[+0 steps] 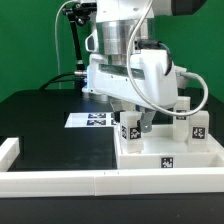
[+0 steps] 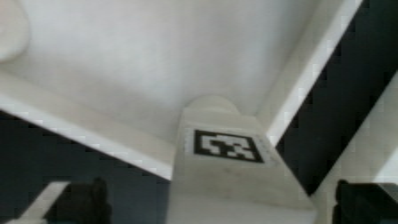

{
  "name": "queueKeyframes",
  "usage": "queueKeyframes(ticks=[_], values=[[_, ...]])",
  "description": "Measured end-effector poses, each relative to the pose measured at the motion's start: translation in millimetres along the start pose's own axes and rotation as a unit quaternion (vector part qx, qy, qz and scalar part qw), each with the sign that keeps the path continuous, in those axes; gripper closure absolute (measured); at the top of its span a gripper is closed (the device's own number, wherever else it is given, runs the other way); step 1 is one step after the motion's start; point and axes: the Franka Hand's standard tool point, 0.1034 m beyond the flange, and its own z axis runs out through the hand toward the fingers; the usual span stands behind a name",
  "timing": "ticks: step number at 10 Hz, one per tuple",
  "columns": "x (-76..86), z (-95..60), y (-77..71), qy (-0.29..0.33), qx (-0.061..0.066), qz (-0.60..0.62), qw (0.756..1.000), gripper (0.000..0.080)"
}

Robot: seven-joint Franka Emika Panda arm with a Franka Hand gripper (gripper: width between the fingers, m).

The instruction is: Assemble square table

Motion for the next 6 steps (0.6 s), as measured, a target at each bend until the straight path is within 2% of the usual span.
queueKeyframes(ticks=[4,6], values=[[-0.8,-0.5,-1.9,0.001,0.000,-0.141,0.990,0.0150],[-4.2,0.0,-4.1,0.002,-0.003,-0.225,0.974,0.0150]])
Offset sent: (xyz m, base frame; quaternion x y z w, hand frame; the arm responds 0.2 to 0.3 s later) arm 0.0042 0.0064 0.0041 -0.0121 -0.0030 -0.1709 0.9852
